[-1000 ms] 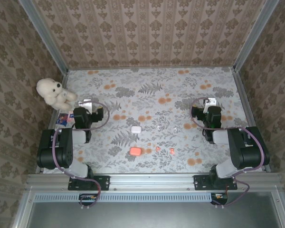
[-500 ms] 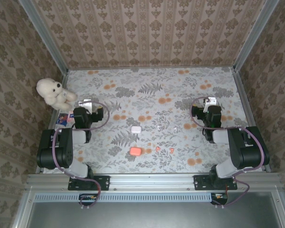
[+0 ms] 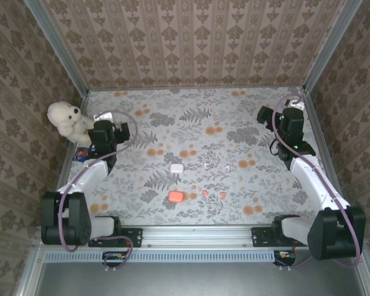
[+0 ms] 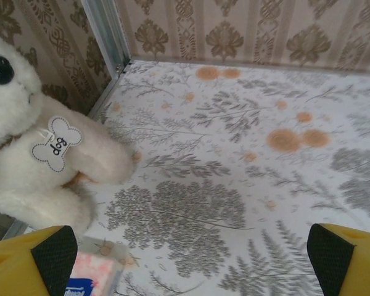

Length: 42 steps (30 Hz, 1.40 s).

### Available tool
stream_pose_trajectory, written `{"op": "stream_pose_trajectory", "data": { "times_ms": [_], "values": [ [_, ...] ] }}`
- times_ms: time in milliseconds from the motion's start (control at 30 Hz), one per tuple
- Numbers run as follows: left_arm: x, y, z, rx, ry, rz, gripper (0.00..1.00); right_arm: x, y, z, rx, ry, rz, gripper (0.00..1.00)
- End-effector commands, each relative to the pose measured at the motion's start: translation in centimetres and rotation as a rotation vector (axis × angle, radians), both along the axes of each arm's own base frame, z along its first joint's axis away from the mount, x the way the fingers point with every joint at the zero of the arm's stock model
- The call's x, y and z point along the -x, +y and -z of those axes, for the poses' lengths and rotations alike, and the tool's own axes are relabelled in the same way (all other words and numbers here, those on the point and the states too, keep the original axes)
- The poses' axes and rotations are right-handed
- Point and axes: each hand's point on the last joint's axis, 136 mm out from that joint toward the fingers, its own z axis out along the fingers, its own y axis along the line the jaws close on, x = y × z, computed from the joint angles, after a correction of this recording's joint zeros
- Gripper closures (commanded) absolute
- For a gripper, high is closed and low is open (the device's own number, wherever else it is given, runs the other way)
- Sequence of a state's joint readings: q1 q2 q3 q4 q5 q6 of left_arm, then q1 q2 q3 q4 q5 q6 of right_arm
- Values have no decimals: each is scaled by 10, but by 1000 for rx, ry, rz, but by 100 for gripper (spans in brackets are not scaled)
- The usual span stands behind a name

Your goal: Insert wireless bluetooth earbuds into charging case

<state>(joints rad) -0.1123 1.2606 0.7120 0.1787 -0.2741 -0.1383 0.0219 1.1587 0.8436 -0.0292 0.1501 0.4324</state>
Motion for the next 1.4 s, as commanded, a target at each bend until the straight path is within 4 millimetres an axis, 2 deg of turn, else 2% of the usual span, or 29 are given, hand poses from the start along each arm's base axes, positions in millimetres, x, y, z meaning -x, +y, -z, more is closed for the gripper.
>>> {"op": "stream_pose_trajectory", "data": {
  "times_ms": [0, 67, 200, 400, 500, 700, 900, 1367],
  "values": [
    [36, -7, 23, 116, 223, -72, 0, 41, 52, 53, -192, 272, -149, 5],
    [45, -18, 23, 175, 260, -64, 0, 56, 79, 53, -200, 334, -193, 8],
    [56, -37, 27, 289, 311, -56, 0, 92, 147, 64, -216, 469, -298, 13],
    [48, -51, 29, 375, 354, -61, 0, 132, 239, 89, -158, 626, -348, 14],
    [39, -49, 28, 377, 366, -72, 0, 145, 278, 106, -94, 695, -337, 13],
    [31, -25, 33, 483, 379, -160, 0, 161, 331, 135, 3, 815, -294, 10],
    [34, -11, 39, 548, 372, -200, 0, 180, 362, 155, 32, 894, -298, 9],
    [38, -4, 47, 600, 366, -220, 0, 196, 386, 184, 76, 1019, -319, 9]
  ]
}}
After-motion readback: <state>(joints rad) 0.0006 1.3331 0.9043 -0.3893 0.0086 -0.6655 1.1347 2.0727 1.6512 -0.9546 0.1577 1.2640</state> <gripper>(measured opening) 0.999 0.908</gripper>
